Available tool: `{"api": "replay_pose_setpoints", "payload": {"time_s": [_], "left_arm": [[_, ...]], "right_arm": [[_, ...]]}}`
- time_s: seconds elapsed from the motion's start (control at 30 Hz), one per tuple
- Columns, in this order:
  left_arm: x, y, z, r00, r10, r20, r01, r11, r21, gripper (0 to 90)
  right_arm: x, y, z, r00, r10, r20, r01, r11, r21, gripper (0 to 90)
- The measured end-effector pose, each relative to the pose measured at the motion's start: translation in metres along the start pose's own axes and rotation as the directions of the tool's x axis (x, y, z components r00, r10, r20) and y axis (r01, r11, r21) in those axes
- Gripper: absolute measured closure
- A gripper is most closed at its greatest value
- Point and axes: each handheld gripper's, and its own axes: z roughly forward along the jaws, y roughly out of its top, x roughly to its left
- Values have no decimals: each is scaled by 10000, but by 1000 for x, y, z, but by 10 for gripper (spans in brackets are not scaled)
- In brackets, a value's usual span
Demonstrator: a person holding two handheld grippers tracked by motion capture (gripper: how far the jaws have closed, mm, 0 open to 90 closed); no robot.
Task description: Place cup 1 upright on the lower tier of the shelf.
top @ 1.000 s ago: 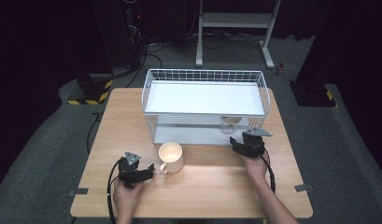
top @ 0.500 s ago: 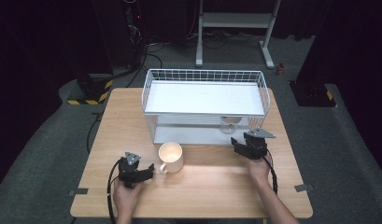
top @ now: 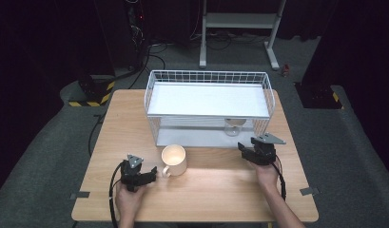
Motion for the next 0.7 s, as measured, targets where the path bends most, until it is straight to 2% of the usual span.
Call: {"api": "replay_pose_setpoints", "payload": {"time_s": [0.7], "left_arm": [[0,0,0,10000,-2,0,2,10000,-1,166]], "right_arm": [[-7,-11,-20,9999,149,-84,-151,9996,-256,384]]}}
